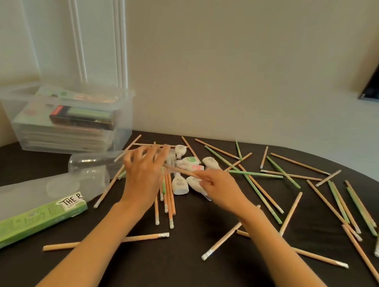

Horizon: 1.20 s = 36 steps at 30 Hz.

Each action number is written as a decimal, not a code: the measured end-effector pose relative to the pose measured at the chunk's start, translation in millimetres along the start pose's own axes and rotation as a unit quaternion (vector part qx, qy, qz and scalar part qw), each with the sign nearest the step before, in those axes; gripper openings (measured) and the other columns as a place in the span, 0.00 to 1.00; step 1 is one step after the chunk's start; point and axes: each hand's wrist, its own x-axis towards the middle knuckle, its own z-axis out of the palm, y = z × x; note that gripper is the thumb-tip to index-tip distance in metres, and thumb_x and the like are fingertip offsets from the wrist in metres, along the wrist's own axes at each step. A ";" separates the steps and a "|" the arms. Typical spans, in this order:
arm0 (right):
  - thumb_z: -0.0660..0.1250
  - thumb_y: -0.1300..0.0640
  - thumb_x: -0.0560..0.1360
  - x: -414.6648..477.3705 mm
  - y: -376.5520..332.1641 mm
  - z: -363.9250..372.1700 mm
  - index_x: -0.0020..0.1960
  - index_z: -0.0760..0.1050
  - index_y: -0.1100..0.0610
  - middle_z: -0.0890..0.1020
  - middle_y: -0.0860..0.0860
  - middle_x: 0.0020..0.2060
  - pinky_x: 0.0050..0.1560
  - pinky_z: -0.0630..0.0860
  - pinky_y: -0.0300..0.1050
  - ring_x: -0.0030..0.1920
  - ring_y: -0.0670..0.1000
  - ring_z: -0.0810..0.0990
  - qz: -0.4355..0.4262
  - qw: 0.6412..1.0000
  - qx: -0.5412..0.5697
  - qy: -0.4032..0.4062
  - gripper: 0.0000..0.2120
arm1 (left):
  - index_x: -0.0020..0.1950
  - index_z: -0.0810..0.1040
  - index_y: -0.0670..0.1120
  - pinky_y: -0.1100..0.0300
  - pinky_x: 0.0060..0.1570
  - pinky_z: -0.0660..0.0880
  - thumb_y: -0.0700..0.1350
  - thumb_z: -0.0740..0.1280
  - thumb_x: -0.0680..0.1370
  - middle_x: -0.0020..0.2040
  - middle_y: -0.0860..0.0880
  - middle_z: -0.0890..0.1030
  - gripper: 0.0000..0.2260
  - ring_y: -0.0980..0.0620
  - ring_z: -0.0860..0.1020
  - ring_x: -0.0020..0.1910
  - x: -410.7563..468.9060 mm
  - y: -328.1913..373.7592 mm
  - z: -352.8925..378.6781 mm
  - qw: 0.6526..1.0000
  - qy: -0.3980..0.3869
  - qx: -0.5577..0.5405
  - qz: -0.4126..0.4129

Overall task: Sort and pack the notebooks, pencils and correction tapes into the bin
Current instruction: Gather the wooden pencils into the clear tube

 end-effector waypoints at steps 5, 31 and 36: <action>0.73 0.67 0.66 -6.6 1.0 -2.9 0.51 0.81 0.54 0.79 0.53 0.34 0.50 0.72 0.50 0.38 0.55 0.76 -0.113 0.948 -0.226 0.192 0.16 | 0.58 0.79 0.45 0.45 0.49 0.73 0.35 0.80 0.56 0.54 0.43 0.81 0.31 0.39 0.79 0.52 -0.4 11.5 -0.3 0.994 0.035 0.042 0.094; 0.62 0.70 0.71 -19.4 -23.6 9.5 0.49 0.70 0.48 0.77 0.43 0.43 0.41 0.72 0.31 0.46 0.41 0.76 0.094 0.893 0.424 0.120 0.18 | 0.69 0.70 0.47 0.51 0.60 0.54 0.38 0.72 0.71 0.63 0.44 0.74 0.27 0.40 0.68 0.63 -8.8 8.4 -3.7 1.000 -0.015 0.011 0.016; 0.72 0.54 0.70 -29.6 -29.1 9.5 0.43 0.80 0.52 0.74 0.42 0.39 0.38 0.68 0.26 0.39 0.34 0.71 -0.036 0.958 0.250 -0.134 0.03 | 0.69 0.70 0.46 0.52 0.58 0.52 0.39 0.72 0.70 0.62 0.43 0.74 0.28 0.40 0.67 0.63 -7.2 -10.1 -4.2 0.998 -0.011 0.033 -0.053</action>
